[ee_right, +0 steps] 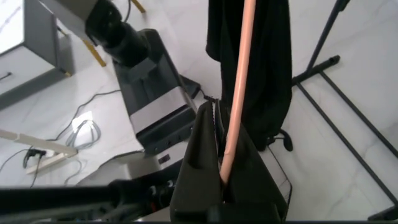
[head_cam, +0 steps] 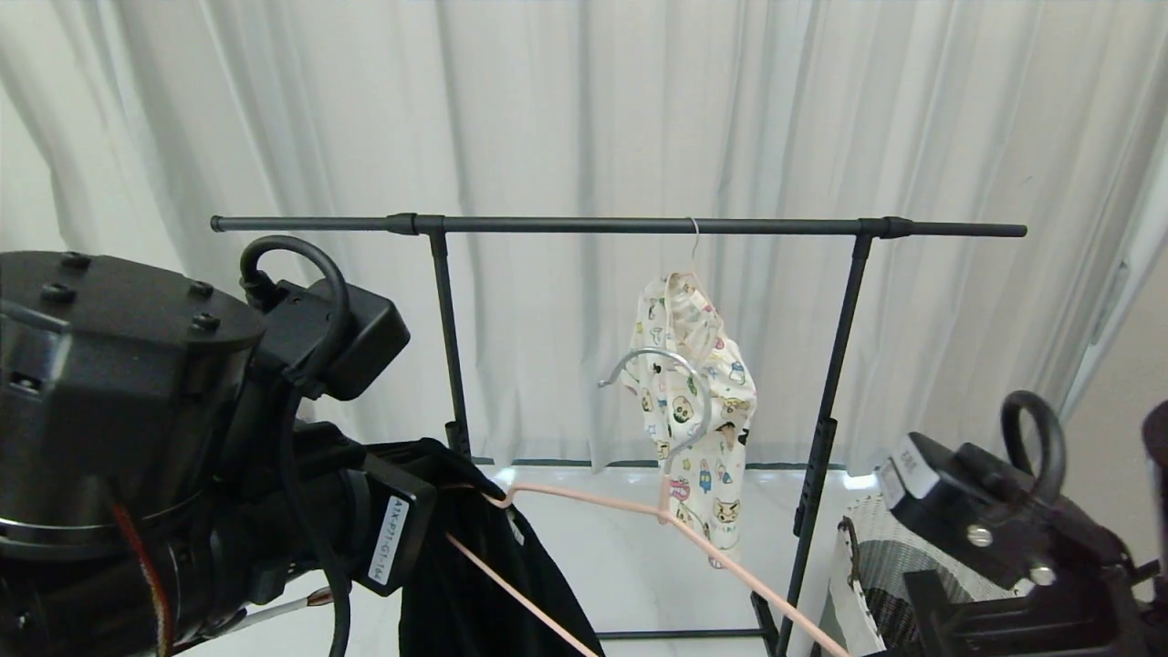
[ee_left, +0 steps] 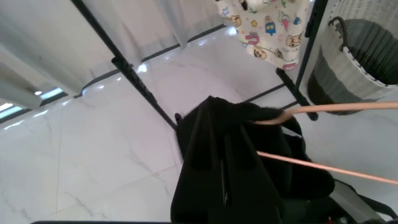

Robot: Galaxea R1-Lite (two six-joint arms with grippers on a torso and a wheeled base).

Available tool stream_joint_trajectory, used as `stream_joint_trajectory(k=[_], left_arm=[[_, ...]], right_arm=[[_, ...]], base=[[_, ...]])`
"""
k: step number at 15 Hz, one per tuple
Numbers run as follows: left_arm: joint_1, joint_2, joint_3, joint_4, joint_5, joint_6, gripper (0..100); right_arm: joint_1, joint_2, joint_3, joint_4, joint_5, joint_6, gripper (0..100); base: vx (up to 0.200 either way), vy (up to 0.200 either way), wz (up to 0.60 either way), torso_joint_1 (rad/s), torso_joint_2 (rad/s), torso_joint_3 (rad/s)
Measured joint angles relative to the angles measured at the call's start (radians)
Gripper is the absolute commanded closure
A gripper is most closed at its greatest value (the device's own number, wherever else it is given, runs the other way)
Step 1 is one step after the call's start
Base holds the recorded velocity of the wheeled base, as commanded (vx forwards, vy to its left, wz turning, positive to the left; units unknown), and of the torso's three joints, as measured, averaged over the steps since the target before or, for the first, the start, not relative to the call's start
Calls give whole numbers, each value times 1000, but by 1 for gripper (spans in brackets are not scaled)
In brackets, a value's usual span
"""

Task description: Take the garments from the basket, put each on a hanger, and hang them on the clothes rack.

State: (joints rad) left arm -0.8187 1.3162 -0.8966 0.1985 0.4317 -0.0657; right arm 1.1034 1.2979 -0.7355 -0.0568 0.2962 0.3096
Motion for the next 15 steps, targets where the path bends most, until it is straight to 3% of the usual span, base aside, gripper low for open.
stream_joint_trajectory(k=[9,15], left_arm=[[16,-10,-1,0,-46,8,100],[-4,-10,-3,-1,-64,9,100]], right_arm=[[-23,-114,45,63,110,-73,100],[-42,-88,26,-2,121,-80,100]], base=[[0,0,0,0,0,0],[0,0,0,0,0,0]])
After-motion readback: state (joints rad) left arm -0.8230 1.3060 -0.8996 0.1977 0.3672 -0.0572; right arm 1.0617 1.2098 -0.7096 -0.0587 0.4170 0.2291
